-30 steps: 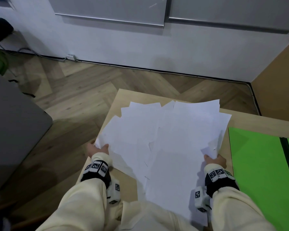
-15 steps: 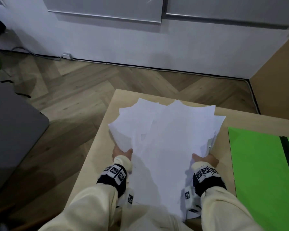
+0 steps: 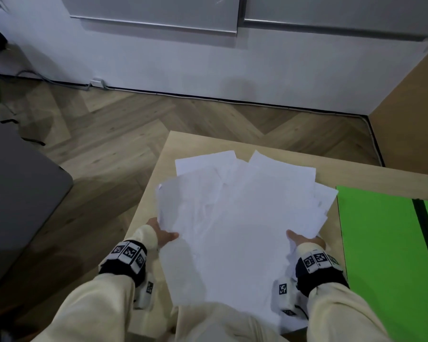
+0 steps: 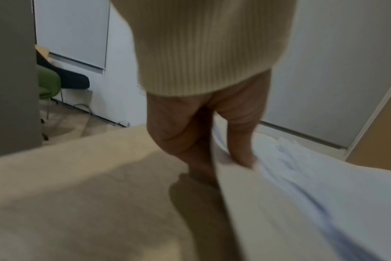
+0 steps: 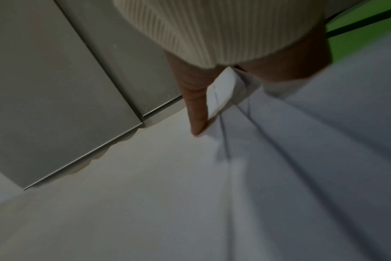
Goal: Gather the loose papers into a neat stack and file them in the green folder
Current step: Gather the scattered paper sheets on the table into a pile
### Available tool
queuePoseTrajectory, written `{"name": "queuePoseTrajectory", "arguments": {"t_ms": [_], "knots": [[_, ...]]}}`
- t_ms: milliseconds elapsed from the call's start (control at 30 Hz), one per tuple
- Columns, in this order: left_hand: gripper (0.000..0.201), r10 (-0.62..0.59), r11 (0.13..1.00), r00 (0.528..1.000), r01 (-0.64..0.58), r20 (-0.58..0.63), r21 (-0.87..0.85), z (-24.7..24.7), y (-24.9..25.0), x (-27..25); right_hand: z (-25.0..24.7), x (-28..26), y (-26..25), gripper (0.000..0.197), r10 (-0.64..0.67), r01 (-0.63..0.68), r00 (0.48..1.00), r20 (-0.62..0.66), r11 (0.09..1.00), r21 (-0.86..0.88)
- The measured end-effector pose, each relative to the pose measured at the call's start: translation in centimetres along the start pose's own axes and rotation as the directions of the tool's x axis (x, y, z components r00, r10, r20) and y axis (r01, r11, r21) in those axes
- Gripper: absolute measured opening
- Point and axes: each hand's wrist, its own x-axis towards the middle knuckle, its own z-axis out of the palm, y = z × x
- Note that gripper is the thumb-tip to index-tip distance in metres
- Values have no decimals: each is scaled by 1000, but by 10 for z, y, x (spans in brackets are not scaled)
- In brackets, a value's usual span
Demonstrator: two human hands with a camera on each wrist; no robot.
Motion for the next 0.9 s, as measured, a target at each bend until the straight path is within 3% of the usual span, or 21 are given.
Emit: {"name": "queuePoseTrajectory", "arguments": {"t_ms": [67, 133, 200, 267, 400, 467, 600, 667, 733, 800, 900], "knots": [[69, 17, 982, 994, -36, -107, -184, 7, 8, -5, 6, -10, 0, 69, 24, -24, 1000, 19, 999, -27], [59, -14, 935, 977, -63, -213, -350, 16, 13, -1, 10, -20, -1, 64, 52, -52, 999, -3, 999, -13], [54, -25, 912, 973, -72, -231, -403, 20, 15, -2, 8, -24, 1, 52, 42, -36, 995, -90, 997, 64], [53, -38, 911, 980, -47, -196, -410, 27, 11, 2, 7, -19, 9, 47, 49, -30, 984, -170, 993, 110], [54, -39, 932, 995, 3, -92, -363, 47, -5, 18, 14, -18, 22, 62, 125, -104, 960, -252, 990, 93], [57, -53, 951, 997, 33, -57, -307, 47, -2, 4, 17, -17, 25, 50, 144, -128, 945, -294, 989, 73], [59, -29, 963, 997, 8, -73, -271, 41, 3, -13, 46, 67, 71, 77, 55, -37, 974, -219, 996, 84], [61, -19, 971, 998, 4, -60, -237, 40, 1, -12, 49, 92, 73, 52, 15, -9, 964, -267, 1000, 25], [64, -11, 981, 998, -1, -62, -196, 40, -1, -13, 30, 41, 42, 39, -11, 27, 944, -329, 999, 43], [64, -6, 983, 998, -6, -64, -186, 39, -4, -11, 15, -9, 16, 30, -48, 67, 955, -292, 996, 58], [64, 16, 979, 998, -29, -66, -201, 39, -7, -11, 6, -28, 9, 38, -142, 157, 970, -197, 986, 63]]}}
